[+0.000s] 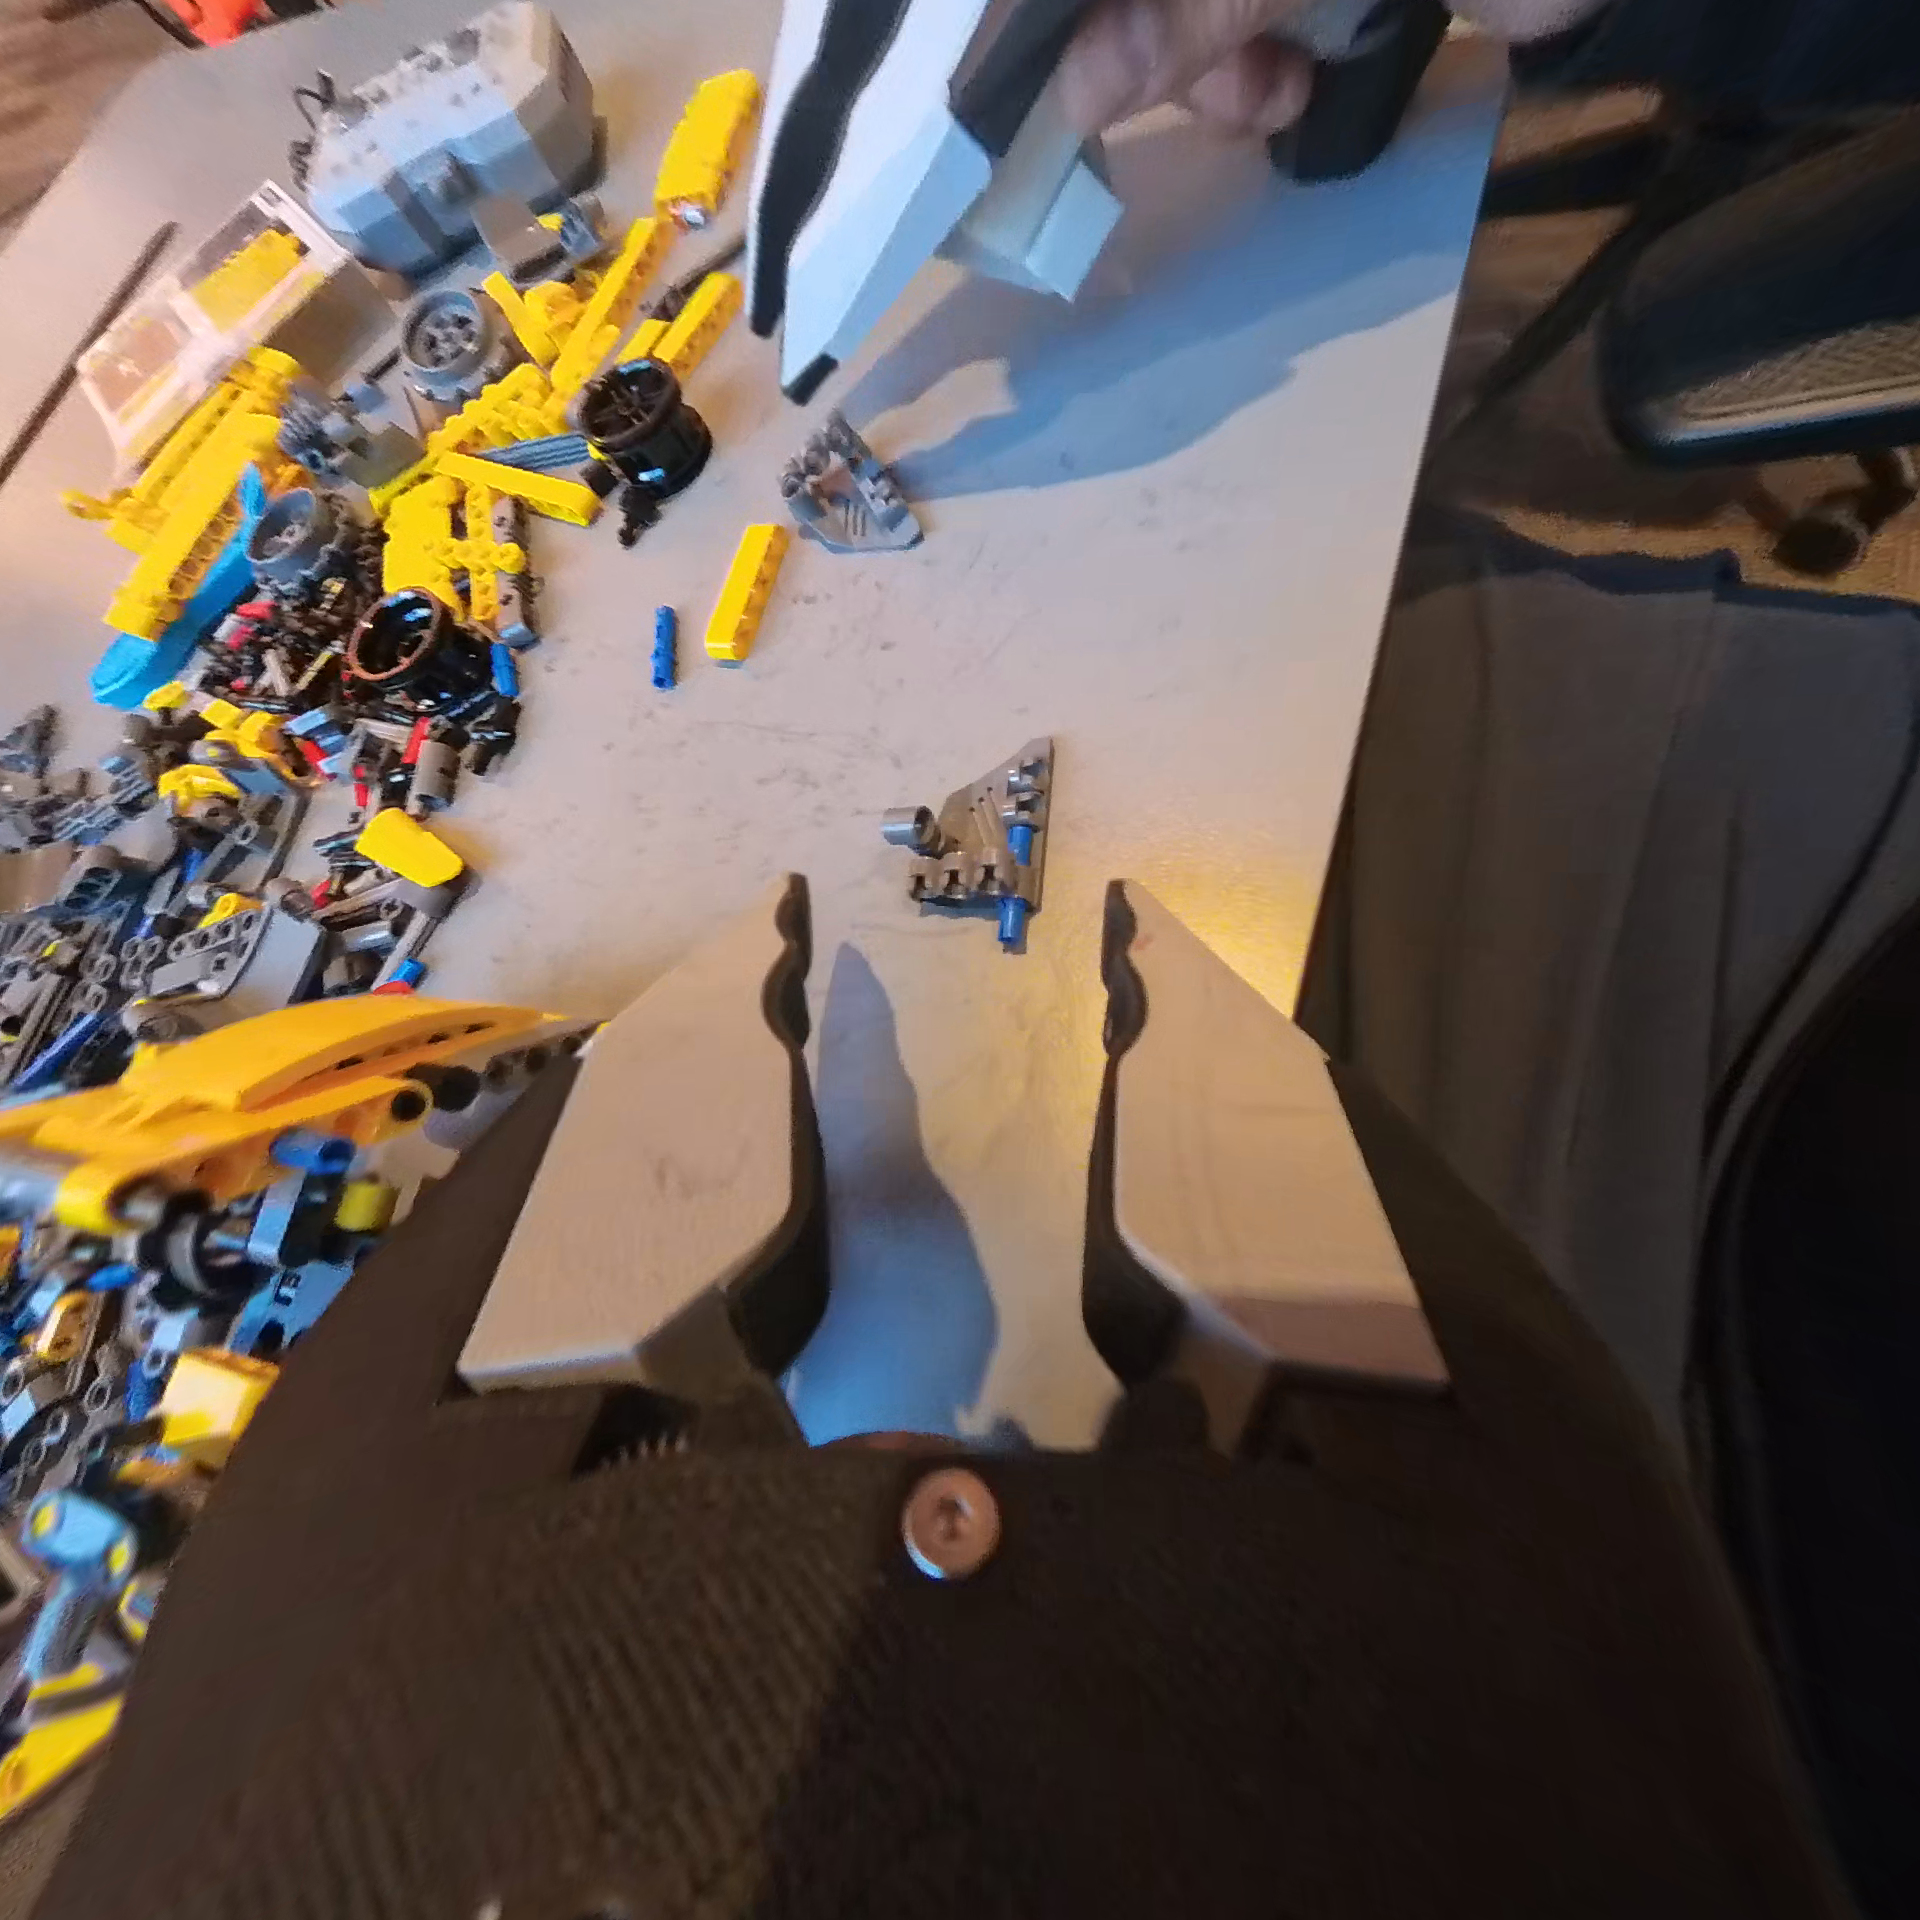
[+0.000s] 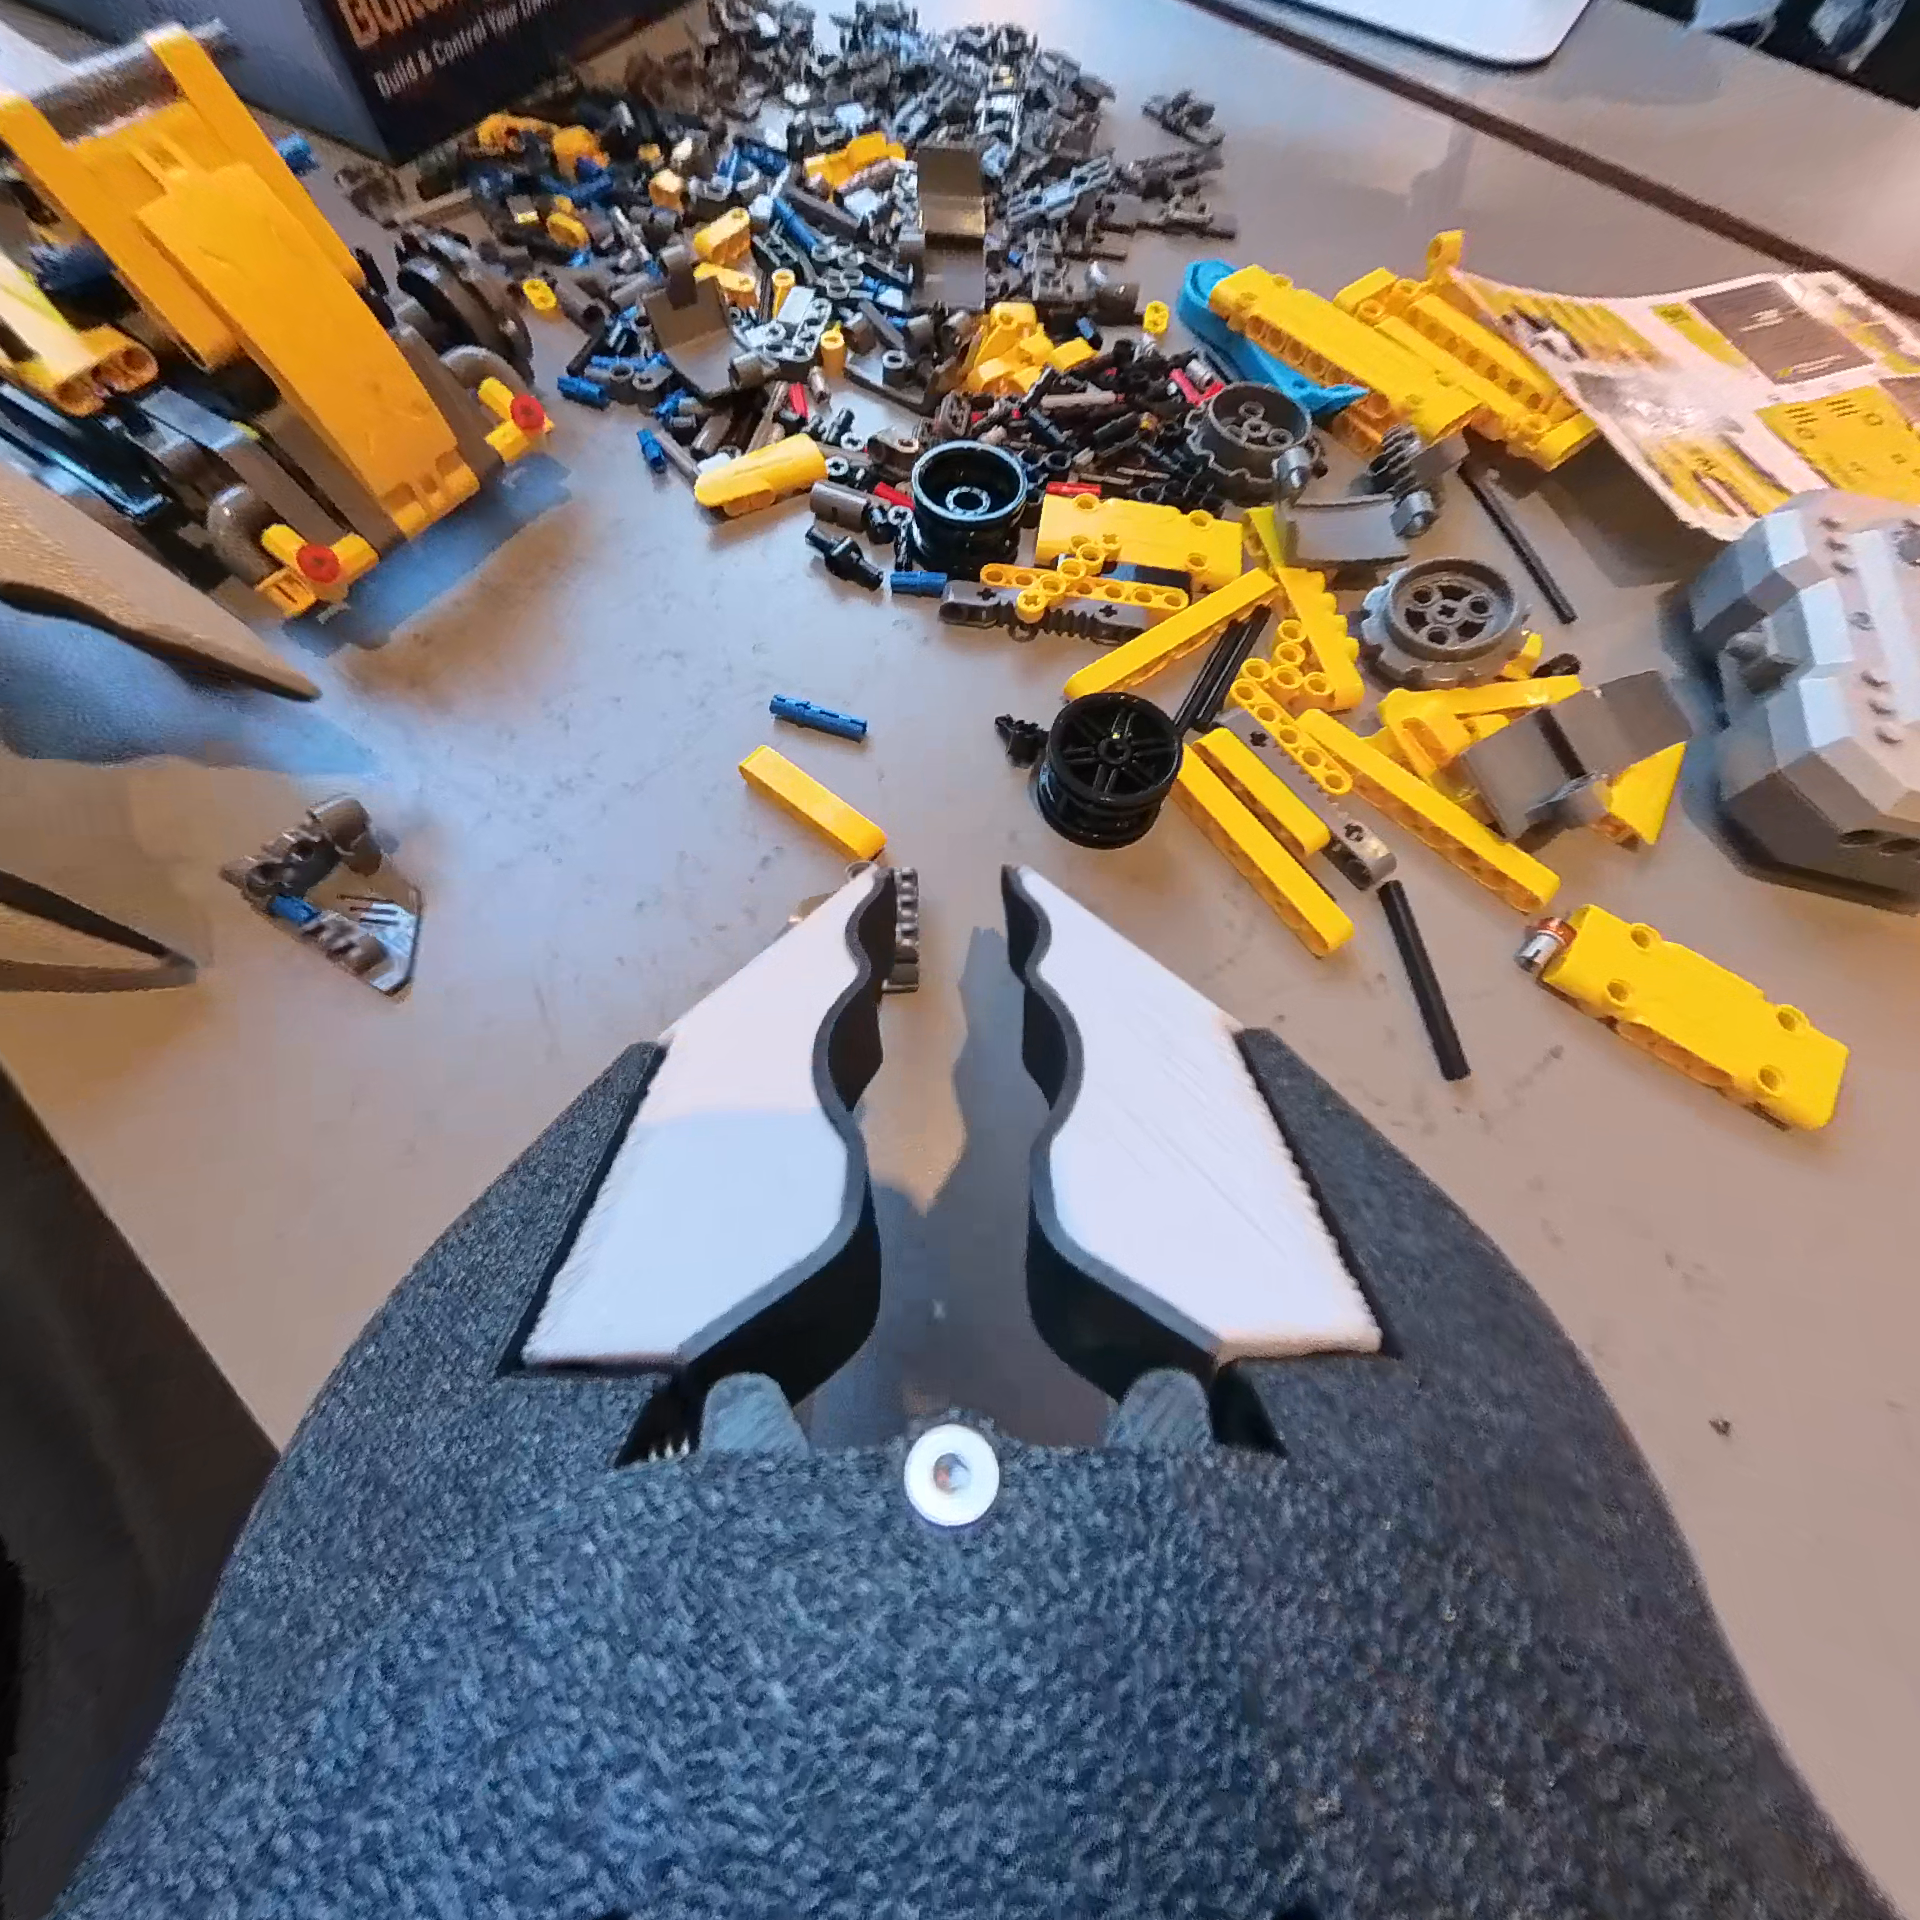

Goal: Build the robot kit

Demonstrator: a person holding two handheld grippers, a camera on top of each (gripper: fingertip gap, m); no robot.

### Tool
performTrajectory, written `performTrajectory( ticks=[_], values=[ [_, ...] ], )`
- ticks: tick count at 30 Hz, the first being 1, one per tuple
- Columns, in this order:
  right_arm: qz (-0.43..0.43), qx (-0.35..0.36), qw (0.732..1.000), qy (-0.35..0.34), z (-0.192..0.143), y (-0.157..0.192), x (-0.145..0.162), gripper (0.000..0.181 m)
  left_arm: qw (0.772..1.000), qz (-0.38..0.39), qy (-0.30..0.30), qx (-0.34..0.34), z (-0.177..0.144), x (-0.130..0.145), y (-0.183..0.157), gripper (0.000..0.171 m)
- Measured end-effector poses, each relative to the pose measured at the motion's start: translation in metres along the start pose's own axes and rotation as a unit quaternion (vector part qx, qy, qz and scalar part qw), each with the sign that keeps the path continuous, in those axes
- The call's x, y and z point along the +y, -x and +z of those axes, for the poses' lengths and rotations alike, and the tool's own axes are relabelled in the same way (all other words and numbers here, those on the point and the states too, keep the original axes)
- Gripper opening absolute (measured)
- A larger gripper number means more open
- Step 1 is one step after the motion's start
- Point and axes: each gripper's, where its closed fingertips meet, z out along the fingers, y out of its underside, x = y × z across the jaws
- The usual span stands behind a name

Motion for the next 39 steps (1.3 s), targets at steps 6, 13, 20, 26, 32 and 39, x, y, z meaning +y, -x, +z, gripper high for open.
performTrajectory(
  ticks=[6,13,20,26,32,39],
  values=[
    [0.005,-0.004,0.996,-0.084,-0.027,0.017,-0.018,0.025,0.995,-0.094,-0.037,-0.013,-0.052,0.004,-0.034,0.062],
    [-0.072,-0.055,0.986,-0.142,-0.067,0.123,-0.018,0.03,0.978,-0.141,-0.088,-0.127,-0.136,0.042,-0.139,0.045],
    [-0.138,-0.197,0.966,-0.098,-0.068,0.292,0.053,0.032,0.96,-0.227,-0.072,-0.15,-0.174,0.054,-0.254,0.045],
    [-0.225,-0.285,0.931,-0.035,-0.094,0.396,0.129,0.041,0.936,-0.257,-0.015,-0.24,-0.21,0.07,-0.344,0.045],
    [-0.275,-0.381,0.883,0.014,-0.139,0.467,0.187,0.04,0.904,-0.292,0.026,-0.313,-0.234,0.085,-0.393,0.043],
    [-0.335,-0.447,0.829,0.025,-0.176,0.522,0.215,0.042,0.876,-0.318,0.065,-0.357,-0.245,0.107,-0.432,0.042]
  ],
)
